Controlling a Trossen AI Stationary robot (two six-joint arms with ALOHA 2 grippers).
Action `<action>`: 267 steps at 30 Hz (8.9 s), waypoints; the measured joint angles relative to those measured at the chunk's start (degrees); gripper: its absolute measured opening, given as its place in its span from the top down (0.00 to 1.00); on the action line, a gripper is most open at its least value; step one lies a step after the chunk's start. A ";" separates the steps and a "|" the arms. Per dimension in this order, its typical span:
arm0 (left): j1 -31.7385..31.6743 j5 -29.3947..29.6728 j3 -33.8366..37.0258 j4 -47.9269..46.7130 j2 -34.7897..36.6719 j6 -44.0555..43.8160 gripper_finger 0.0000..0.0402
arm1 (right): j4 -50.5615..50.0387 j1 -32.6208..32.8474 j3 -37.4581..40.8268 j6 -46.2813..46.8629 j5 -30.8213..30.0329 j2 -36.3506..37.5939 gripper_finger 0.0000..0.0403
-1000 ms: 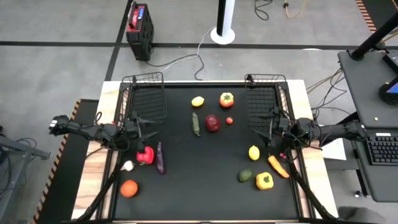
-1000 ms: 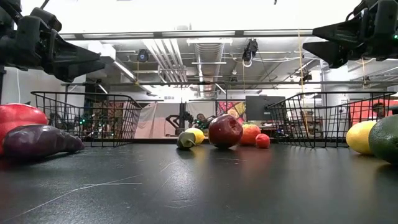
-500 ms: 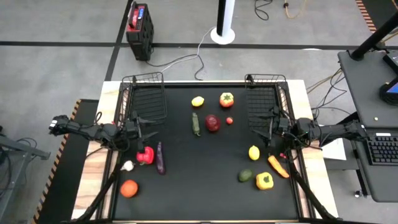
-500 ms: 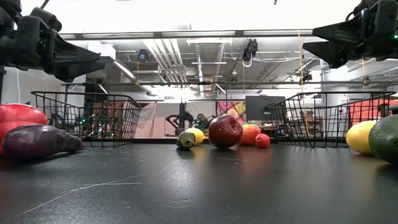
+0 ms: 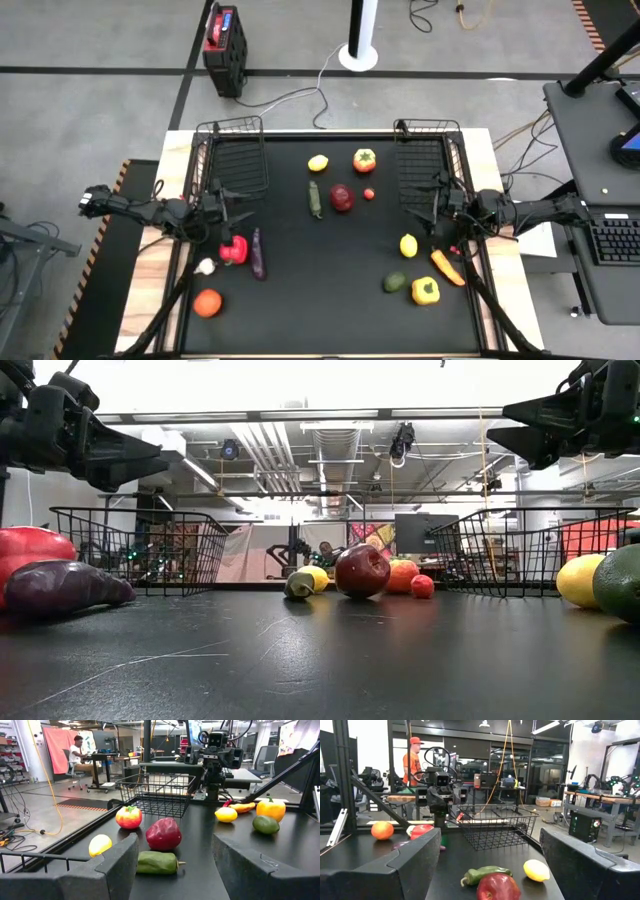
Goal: Sort produce into baskets
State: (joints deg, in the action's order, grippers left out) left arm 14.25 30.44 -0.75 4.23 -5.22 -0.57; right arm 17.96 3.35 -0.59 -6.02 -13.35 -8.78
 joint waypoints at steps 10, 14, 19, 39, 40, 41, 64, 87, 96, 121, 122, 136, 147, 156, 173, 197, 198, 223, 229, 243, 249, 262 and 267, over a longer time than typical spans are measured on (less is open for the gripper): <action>0.00 0.00 0.00 0.00 0.00 0.01 0.42 | -0.01 -0.01 0.01 0.00 0.01 0.00 0.18; 0.01 0.02 0.00 0.00 -0.01 0.01 0.42 | -0.01 0.00 0.01 0.00 0.01 0.00 0.18; 0.01 0.01 0.00 0.00 0.00 0.01 0.42 | 0.00 -0.02 -0.01 0.00 0.01 0.00 0.18; 0.00 0.00 0.00 0.00 -0.01 0.01 0.42 | 0.00 -0.01 -0.01 0.00 0.01 0.00 0.18; -0.01 0.00 0.00 0.01 0.00 0.01 0.42 | 0.02 -0.01 0.01 0.00 -0.04 0.00 0.18; 0.00 0.00 0.00 0.00 0.00 0.00 0.42 | 0.27 -0.01 0.00 0.00 -0.41 0.00 0.18; -0.01 0.55 -0.02 6.76 -0.01 -36.37 0.42 | 1.20 -0.02 -0.01 32.55 -1.75 -0.02 0.18; 3.24 -11.55 -8.23 34.57 -22.23 -24.69 0.42 | -6.15 1.03 -16.54 32.99 2.45 -15.13 0.18; 3.29 -4.37 -32.23 -2.45 -38.84 -16.36 0.42 | -36.61 1.01 -41.14 29.07 -4.51 -32.87 0.18; 3.27 9.66 -39.19 -12.89 -47.25 -6.20 0.42 | -56.65 -8.61 -74.93 -10.44 3.75 -75.62 0.18; 3.27 9.66 -39.19 -12.94 -47.03 -5.89 0.42 | -56.75 -9.80 -75.63 -11.30 5.35 -77.10 0.18; 3.35 8.10 -38.94 -10.08 -46.60 -6.60 0.42 | -61.80 -17.38 -79.59 -16.72 15.29 -90.53 0.18; 3.35 7.89 -38.86 -7.61 -48.53 -7.43 0.42 | -60.54 -18.03 -79.70 -16.57 15.33 -95.25 0.18; 3.35 7.89 -38.86 -7.67 -50.21 -7.42 0.42 | -57.73 -18.05 -79.70 -14.99 15.55 -95.71 0.23; 3.35 7.91 -38.86 -6.73 -50.98 -7.44 0.42 | -57.70 -19.03 -79.50 -13.68 18.61 -95.65 0.60; 3.35 7.50 -38.86 -7.98 -56.58 -8.95 0.42 | -57.04 -17.29 -83.37 -26.52 13.72 -93.92 0.40; 3.35 7.50 -38.86 -7.96 -56.72 -8.95 0.42 | -56.65 -16.67 -83.37 -28.68 12.41 -94.12 0.37; 3.35 7.41 -38.84 -7.65 -57.00 -8.89 0.42 | -52.56 -8.61 -83.39 -60.67 -0.95 -101.48 0.14; 3.35 6.72 -38.84 -7.36 -56.99 -8.25 0.42 | -50.58 -8.59 -83.59 -59.46 -3.72 -103.47 0.14; 3.35 6.73 -38.84 -6.55 -56.99 -7.44 0.42 | -51.52 -9.31 -83.35 -50.08 -2.63 -101.85 0.25; 3.35 6.75 -38.84 -6.32 -56.98 -7.42 0.42 | -54.74 -9.77 -83.23 -45.76 -2.16 -100.53 0.25; 3.33 6.99 -38.84 -2.24 -56.94 -3.68 0.42 | -60.92 -12.75 -83.15 -24.54 -5.87 -85.43 0.26; 3.32 6.97 -39.79 -0.73 -56.93 -1.81 0.42 | -67.62 -19.42 -83.24 -3.44 -10.20 -77.97 0.26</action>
State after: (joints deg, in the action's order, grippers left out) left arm 17.58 37.41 -40.55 3.50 -62.15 -2.38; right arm -49.66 -16.06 -83.83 -9.46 -23.55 -86.74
